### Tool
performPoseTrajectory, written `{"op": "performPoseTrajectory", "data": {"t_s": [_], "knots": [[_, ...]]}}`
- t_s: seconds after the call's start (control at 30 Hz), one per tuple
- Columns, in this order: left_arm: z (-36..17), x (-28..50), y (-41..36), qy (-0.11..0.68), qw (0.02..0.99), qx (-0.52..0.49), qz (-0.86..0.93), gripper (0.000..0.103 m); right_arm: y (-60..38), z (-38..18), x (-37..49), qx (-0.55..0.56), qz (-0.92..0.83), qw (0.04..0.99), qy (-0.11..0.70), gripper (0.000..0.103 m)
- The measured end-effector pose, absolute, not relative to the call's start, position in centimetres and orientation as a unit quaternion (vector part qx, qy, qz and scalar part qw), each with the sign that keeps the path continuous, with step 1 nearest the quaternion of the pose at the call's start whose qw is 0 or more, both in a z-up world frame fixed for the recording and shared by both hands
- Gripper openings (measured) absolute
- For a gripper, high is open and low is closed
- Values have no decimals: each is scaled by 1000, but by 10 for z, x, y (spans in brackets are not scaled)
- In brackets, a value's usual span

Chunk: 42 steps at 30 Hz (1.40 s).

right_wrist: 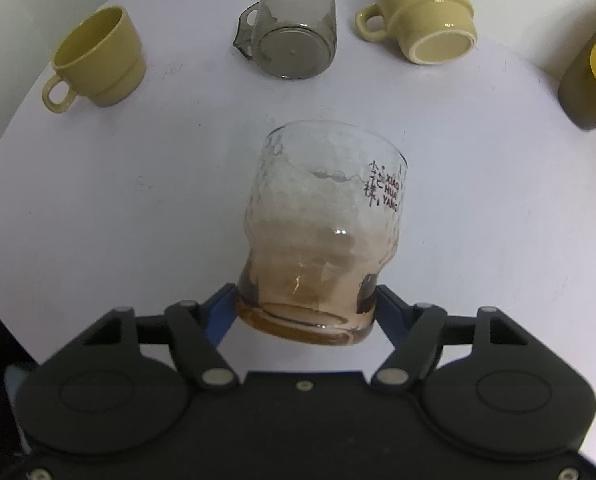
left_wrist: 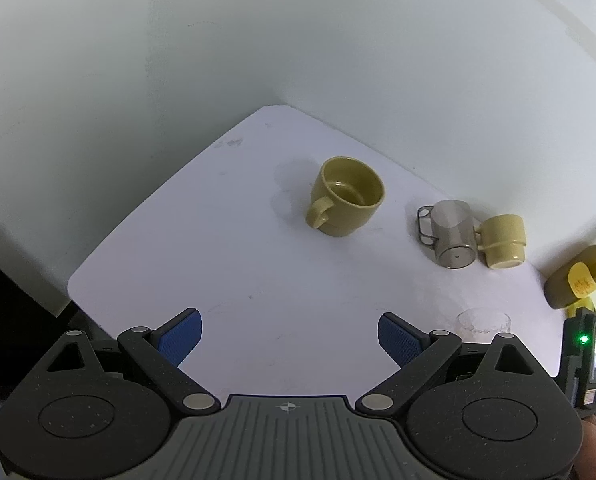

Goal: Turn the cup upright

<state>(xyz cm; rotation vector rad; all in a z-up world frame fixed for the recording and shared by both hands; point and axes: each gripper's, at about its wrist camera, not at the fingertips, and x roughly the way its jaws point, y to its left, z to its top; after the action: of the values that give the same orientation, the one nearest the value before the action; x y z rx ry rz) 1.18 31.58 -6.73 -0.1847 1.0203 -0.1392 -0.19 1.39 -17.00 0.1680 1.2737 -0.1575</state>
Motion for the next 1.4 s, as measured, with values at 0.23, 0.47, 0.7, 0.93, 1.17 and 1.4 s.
{"op": "performPoseTrajectory", "data": {"t_s": [0.23, 0.47, 0.7, 0.93, 1.17, 1.4], "knots": [[-63, 21, 314, 482, 869, -86, -70, 95, 14, -134, 15, 70, -55, 811, 578, 71], [-62, 27, 309, 475, 874, -80, -68, 95, -10, -122, 58, 109, -46, 801, 587, 71], [-67, 26, 309, 481, 871, -82, -57, 95, -18, -136, 78, 125, -36, 793, 595, 71], [-66, 25, 302, 484, 869, -84, -60, 95, -10, -109, 69, 63, -16, 830, 554, 72], [-63, 26, 285, 485, 867, -85, -70, 95, -8, -106, 43, 31, 10, 837, 547, 72], [-61, 23, 275, 486, 867, -80, -80, 95, -8, -122, 45, 49, 10, 828, 558, 60]]}}
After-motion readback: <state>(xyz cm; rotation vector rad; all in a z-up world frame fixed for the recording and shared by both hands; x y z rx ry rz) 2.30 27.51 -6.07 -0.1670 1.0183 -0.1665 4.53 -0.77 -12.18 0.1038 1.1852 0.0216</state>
